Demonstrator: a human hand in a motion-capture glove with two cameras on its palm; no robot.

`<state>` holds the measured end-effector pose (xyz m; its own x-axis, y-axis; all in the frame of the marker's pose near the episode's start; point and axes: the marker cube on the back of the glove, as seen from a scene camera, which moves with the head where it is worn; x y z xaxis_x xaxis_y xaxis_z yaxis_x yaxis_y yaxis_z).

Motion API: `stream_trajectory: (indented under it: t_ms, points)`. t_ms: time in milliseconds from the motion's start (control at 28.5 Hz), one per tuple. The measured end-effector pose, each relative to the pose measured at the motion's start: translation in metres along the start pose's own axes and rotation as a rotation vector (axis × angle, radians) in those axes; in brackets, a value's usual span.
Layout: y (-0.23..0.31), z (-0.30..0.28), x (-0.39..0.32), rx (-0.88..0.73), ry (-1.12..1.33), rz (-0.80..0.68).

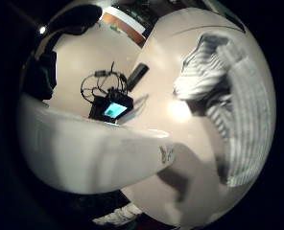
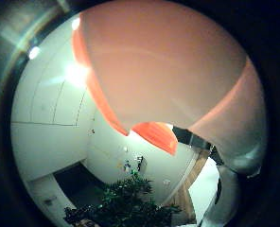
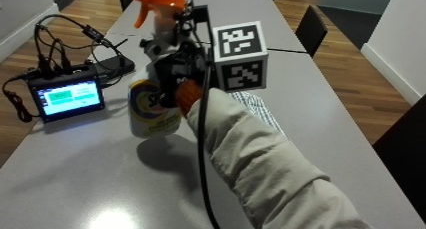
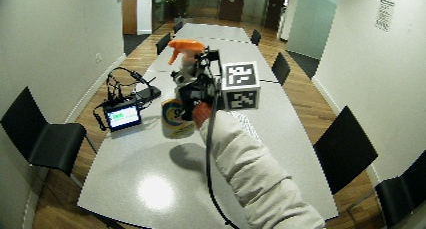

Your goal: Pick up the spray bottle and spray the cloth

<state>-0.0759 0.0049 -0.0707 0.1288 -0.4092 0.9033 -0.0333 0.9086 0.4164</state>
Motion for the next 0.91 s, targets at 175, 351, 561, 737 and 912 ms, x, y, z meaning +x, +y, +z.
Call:
stream_trajectory:
  t_ms: [175, 351, 561, 737, 912]
  points:
    - [0.015, 0.029, 0.015, -0.058, 0.016, -0.002]
    - [0.022, 0.048, 0.017, -0.033, 0.041, -0.05]
    - [0.029, 0.065, 0.029, -0.056, 0.073, -0.043]
    - [0.05, 0.064, 0.036, -0.231, 0.046, 0.007]
    - [0.08, 0.017, 0.008, -0.354, 0.007, -0.024]
